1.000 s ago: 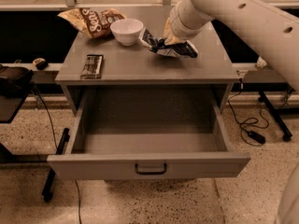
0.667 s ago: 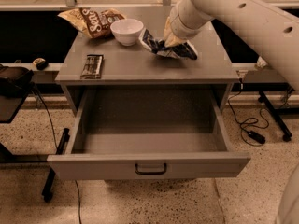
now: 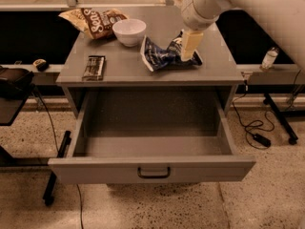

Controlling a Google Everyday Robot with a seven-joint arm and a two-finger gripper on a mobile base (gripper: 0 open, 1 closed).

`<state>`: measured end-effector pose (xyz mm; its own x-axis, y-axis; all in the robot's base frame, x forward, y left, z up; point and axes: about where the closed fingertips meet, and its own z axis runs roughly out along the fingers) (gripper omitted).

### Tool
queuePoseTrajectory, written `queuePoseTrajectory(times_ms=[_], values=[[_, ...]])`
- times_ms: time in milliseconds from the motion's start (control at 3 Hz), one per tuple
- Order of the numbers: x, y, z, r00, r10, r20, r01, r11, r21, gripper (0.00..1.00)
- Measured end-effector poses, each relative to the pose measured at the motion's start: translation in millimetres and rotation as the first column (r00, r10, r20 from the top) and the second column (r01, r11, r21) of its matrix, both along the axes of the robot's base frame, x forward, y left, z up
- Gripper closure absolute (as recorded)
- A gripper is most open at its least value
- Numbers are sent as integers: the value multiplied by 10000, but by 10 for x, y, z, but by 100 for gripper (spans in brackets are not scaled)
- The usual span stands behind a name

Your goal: Pick blue chip bag from top drawer and place on counter

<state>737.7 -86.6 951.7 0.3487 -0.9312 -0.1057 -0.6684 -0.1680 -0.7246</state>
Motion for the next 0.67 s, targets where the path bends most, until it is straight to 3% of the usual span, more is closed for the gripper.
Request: queuePoseTrajectory(times_ms=[333, 667], values=[[-112, -180, 343, 9966, -797, 213, 798, 9968, -42, 0], [-119, -202, 368, 9942, -1066, 156, 1064, 9942, 121, 0]])
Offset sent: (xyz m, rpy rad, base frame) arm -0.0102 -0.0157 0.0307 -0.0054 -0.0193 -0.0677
